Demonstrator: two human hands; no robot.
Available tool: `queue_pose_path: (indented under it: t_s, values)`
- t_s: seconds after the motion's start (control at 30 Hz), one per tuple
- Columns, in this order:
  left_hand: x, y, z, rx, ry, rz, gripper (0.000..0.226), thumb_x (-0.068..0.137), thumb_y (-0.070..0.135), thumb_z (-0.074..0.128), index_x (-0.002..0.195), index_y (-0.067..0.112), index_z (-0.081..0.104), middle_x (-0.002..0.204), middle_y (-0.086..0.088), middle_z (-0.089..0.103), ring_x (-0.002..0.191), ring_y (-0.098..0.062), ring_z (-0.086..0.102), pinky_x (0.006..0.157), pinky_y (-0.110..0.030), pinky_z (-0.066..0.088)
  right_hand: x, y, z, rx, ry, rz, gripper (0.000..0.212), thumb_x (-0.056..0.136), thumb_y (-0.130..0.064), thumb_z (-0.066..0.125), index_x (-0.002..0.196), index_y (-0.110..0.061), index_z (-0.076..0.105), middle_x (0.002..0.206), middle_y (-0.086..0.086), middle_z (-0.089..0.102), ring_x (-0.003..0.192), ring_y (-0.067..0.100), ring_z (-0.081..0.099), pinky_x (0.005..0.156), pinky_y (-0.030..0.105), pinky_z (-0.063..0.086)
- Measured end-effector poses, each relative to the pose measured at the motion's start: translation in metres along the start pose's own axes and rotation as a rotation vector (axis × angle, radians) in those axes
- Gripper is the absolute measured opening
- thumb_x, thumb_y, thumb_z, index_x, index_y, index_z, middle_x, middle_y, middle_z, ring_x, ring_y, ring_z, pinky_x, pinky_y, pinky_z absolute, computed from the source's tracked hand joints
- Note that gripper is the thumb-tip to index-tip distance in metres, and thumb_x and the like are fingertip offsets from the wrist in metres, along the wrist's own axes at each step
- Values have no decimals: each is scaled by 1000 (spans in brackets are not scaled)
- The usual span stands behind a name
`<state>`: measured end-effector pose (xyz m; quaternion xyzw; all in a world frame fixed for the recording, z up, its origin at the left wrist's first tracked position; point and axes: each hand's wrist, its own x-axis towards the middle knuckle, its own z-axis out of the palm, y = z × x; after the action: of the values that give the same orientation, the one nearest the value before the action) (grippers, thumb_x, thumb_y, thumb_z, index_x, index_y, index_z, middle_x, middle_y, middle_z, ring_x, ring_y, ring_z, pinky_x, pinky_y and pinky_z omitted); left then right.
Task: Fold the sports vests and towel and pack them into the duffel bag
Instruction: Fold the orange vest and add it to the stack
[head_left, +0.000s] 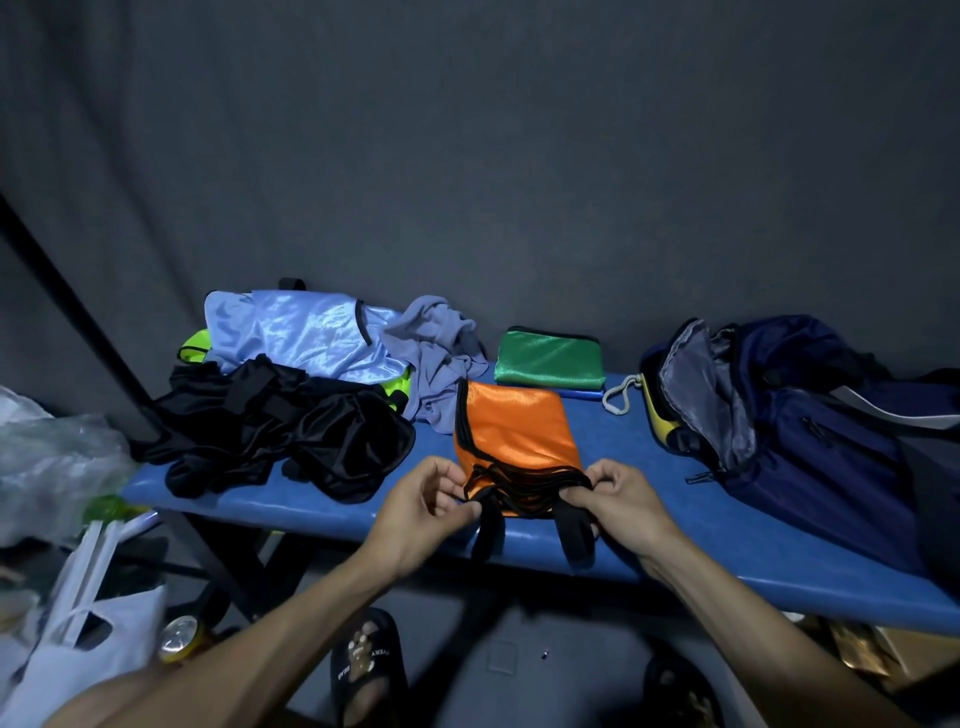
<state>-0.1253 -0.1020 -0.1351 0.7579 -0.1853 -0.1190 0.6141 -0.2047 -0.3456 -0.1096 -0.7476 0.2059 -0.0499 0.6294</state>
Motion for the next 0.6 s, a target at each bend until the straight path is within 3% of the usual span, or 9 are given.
queue_pose_path:
  t_s: [0.13,0.33,0.5,0.6]
  values:
    - [2,-1,-1,-29,15,-2,22,83,5,83,94,11,65,77,4,59,67,-13,48,66,-22,47,-1,1,0,-5,-14,-9,27,86,-2,77,78,-9,52,53,4,58,43,13,51,44,23,44]
    - [7,11,2,-52,59,-49,16,87,9,78,89,1,64,66,-3,56,54,-12,54,47,-23,47,0,2,0,15,-43,-16,26,85,-4,79,82,-8,53,56,4,61,47,14,53,47,26,46]
    - [5,11,4,115,130,-41,15,91,12,74,86,7,62,65,1,55,52,-11,55,50,-24,47,0,-3,-7,73,-172,6,23,87,-10,79,94,-9,58,77,12,70,67,20,60,52,30,52]
    - [2,13,2,203,118,-51,16,94,10,70,85,8,57,61,-7,58,46,-14,57,47,-24,46,1,-5,-11,98,-214,20,21,88,-8,78,91,-9,57,72,8,67,68,20,59,53,29,54]
